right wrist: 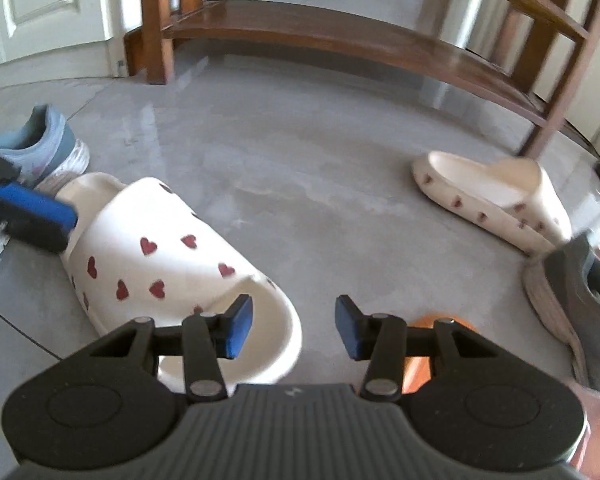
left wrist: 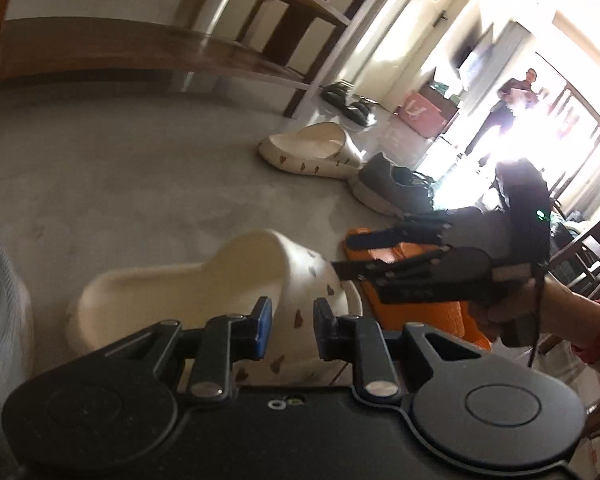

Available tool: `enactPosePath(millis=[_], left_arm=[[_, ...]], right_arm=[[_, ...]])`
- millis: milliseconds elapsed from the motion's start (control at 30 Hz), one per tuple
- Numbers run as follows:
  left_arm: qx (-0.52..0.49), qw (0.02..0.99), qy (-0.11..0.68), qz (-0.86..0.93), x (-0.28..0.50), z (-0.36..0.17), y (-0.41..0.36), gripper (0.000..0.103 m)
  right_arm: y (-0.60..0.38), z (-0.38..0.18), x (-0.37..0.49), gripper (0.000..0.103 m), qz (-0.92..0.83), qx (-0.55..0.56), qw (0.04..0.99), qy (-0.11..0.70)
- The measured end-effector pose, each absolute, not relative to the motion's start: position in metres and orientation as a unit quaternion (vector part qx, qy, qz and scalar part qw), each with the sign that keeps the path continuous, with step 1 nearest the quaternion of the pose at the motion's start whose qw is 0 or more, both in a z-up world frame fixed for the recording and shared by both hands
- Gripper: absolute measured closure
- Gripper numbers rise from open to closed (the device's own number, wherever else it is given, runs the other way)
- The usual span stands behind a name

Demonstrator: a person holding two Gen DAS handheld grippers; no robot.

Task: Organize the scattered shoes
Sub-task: 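Carry the cream slide beside the orange slides, lower it and open left tool, then move the left tool to the second cream heart-print slide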

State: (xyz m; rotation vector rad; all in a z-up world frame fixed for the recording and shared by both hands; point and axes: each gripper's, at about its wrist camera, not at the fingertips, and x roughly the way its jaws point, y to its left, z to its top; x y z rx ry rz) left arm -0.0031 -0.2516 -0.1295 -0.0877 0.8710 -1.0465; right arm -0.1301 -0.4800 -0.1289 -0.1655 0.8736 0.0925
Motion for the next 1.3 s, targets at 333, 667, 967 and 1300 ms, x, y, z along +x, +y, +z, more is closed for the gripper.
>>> enactPosePath(millis=[333, 667, 967, 1300], left_arm=[[-0.094, 0.807, 0.454, -0.365, -0.018, -0.142, -0.238, 0.08], [-0.097, 0.816, 0.472, -0.319, 0.008, -0.16, -0.24, 0.061], [-0.045, 0.793, 0.47, -0.385, 0.035, -0.155, -0.266, 0.054], [-0.016, 0.844, 0.347, -0.408, 0.023, -0.094, -0.317, 0.052]], right_arm=[[-0.459, -0.142, -0.149, 0.049, 0.076, -0.091, 0.885, 0.451], [-0.434, -0.134, -0.188, 0.048, 0.071, -0.012, 0.884, 0.463], [-0.396, -0.132, -0.219, 0.05, 0.145, -0.001, 0.864, 0.482], [-0.475, -0.089, -0.214, 0.049, 0.033, 0.099, 0.903, 0.418]])
